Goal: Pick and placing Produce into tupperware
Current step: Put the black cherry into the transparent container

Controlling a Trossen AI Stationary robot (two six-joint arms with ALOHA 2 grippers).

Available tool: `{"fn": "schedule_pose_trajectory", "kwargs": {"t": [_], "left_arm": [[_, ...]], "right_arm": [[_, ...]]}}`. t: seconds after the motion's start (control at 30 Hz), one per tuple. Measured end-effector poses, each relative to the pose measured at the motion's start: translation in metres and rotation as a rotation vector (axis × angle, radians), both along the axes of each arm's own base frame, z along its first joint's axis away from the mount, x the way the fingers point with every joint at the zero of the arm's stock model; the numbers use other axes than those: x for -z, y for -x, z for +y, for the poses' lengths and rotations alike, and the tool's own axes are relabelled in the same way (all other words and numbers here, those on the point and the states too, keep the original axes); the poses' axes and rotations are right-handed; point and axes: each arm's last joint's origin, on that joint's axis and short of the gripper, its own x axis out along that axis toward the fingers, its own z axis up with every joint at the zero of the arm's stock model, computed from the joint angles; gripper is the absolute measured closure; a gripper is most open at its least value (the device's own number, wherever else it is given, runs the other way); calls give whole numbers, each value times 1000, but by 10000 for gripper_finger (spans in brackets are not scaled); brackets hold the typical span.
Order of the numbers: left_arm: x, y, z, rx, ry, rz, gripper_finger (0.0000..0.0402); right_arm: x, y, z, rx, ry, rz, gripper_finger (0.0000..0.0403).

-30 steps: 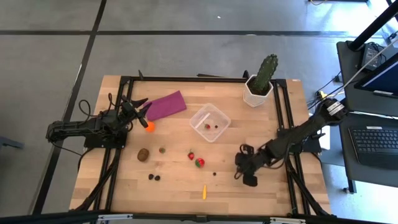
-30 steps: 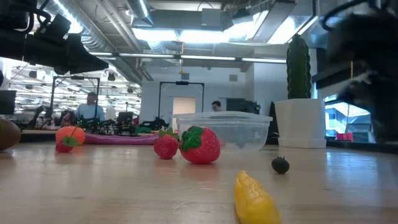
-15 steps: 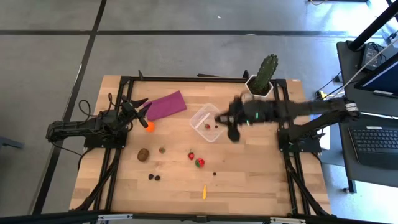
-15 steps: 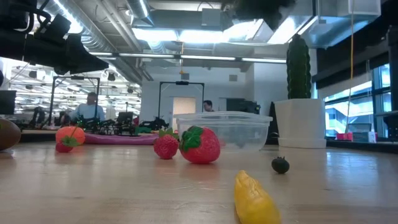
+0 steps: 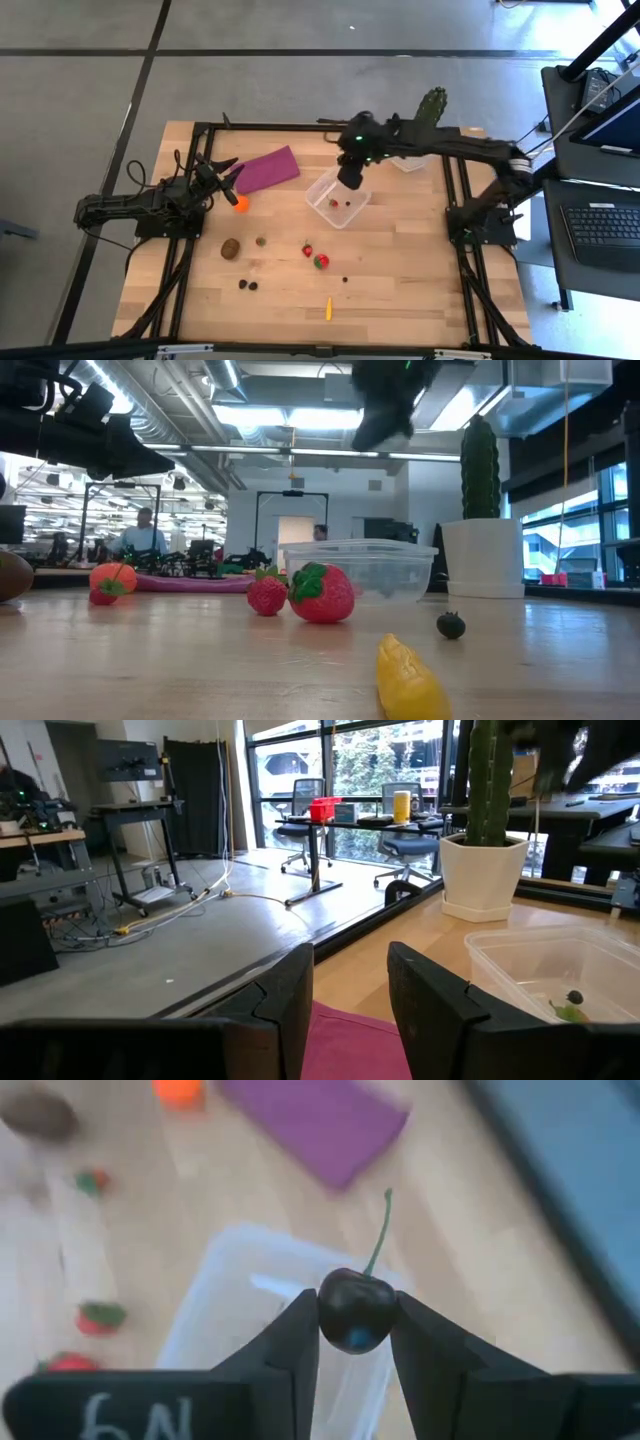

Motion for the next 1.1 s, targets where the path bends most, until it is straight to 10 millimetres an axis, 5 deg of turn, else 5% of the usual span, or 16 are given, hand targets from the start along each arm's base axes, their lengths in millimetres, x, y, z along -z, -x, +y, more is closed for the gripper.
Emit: {"fn": "schedule_pose_trajectory", "kwargs": {"t": [0.23, 0.57, 1.1], "left_arm": [[0, 0, 0, 0, 0, 0, 278], [0, 0, 0, 0, 0, 1, 278], [0, 0, 0, 0, 0, 0, 278]], "right_arm": [[73, -32, -12, -30, -105, 192, 291], [137, -48, -17, -39, -162, 385, 291], [156, -49, -12, -24, -197, 472, 291]]}}
